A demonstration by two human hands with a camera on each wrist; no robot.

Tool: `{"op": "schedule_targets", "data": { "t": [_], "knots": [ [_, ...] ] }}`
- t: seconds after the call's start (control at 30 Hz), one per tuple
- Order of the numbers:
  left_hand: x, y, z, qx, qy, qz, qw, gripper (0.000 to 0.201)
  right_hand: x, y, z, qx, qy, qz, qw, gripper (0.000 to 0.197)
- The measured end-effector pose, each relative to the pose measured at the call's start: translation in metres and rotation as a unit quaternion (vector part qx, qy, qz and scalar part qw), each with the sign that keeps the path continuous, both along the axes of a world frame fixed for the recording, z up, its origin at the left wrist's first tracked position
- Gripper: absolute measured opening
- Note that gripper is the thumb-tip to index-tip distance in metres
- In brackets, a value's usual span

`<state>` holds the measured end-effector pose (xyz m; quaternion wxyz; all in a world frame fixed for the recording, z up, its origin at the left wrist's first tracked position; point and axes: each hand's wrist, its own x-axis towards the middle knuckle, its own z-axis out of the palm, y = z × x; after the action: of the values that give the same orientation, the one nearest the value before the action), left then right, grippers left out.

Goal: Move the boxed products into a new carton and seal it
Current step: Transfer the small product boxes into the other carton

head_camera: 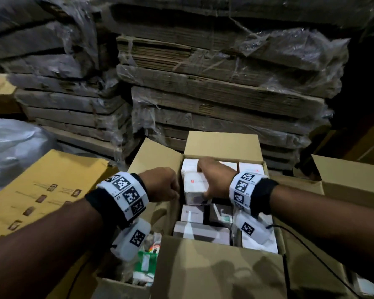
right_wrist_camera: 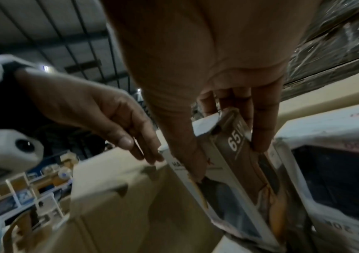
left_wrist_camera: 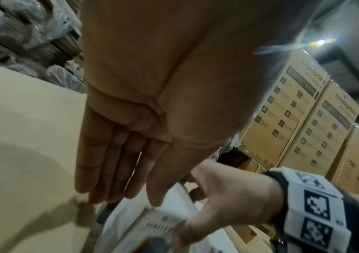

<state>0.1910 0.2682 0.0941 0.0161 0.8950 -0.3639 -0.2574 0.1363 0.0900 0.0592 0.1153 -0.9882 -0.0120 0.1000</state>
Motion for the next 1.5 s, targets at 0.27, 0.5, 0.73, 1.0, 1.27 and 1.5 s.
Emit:
{"op": "schedule_targets", "data": {
  "t": [0.27,0.5,0.73,1.0,1.27,1.5],
  "knots": [
    [-0.001,0.019,-0.019,-0.077,0.003,0.043,0.996,0.017,0.005,0.024,-0.025,-0.075,0.033,-0.01,0.997,0.076],
    [0.001,0.022,-0.02,-0.084,0.007,0.026,0.996,0.022,0.005,0.036,-0.034,-0.128,0.009,0.01,0.992,0.072],
    [0.003,0.021,-0.024,-0.087,-0.006,0.012,0.996,0.019,0.006,0.047,-0.043,-0.147,0.021,0.035,0.988,0.059],
    [0.004,0.017,-0.027,-0.084,0.007,0.023,0.996,0.019,0.02,0.018,-0.033,-0.119,0.101,-0.038,0.987,0.091],
    [0.006,0.014,-0.032,-0.082,0.006,0.045,0.996,0.018,0.001,0.027,-0.031,-0.168,0.03,0.058,0.984,0.079],
    [0.007,0.014,-0.031,-0.09,0.006,0.028,0.996,0.019,0.0,0.049,-0.038,-0.148,0.041,0.068,0.986,0.057]
  ]
}}
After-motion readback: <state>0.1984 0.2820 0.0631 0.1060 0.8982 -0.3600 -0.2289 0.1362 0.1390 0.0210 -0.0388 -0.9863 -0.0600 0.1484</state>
